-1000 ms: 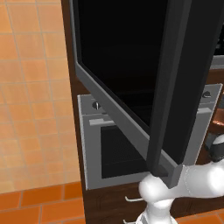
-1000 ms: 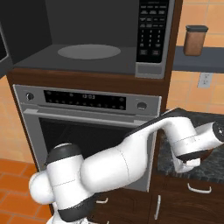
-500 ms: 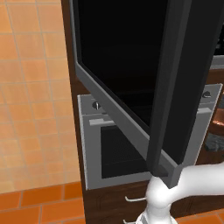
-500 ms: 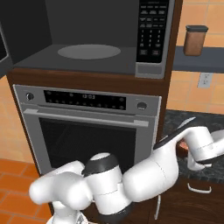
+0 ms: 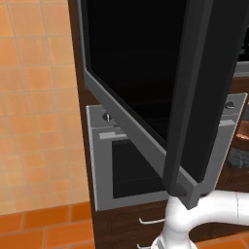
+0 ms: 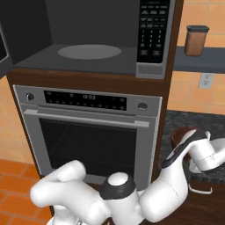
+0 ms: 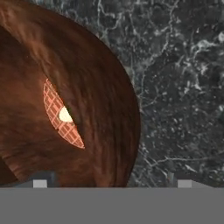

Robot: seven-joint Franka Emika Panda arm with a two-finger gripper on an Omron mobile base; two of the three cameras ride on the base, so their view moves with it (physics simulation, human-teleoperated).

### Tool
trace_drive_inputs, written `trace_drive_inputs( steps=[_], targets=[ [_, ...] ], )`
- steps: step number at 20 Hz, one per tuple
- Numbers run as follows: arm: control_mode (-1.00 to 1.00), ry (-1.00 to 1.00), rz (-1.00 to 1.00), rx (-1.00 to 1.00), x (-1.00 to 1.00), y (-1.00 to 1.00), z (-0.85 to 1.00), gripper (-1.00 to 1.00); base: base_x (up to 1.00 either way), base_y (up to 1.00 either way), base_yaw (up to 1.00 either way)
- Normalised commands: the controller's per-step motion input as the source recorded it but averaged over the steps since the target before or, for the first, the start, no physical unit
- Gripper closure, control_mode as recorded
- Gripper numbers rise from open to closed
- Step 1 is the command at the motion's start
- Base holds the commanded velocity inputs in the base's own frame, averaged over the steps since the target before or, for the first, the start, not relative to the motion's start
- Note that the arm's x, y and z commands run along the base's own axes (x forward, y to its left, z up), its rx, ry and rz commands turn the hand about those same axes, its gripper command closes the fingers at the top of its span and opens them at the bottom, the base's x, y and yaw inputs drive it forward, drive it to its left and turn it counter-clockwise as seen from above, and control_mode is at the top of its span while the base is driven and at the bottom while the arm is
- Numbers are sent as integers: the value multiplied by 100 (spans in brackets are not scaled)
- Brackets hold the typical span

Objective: Open the microwave, place the bowl with waffle inside the microwave, then close the microwave door and turn it on.

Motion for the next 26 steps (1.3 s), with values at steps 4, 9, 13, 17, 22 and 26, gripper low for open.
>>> trace_drive_inputs(
  steps=[4,9,13,17,22,26],
  targets=[
    [-100,-14,-4,-5,11,3,-26,-100,0,0,0],
    [-100,-11,0,-13,11,17,-41,100,0,0,0],
    [-100,-9,0,-6,-13,8,-9,100,0,0,0],
    [-100,-8,0,0,-51,1,30,100,0,0,0],
    [-100,0,0,-1,-96,2,92,100,0,0,0],
    [-100,0,1,-5,-100,26,100,100,0,0,0]
  ],
)
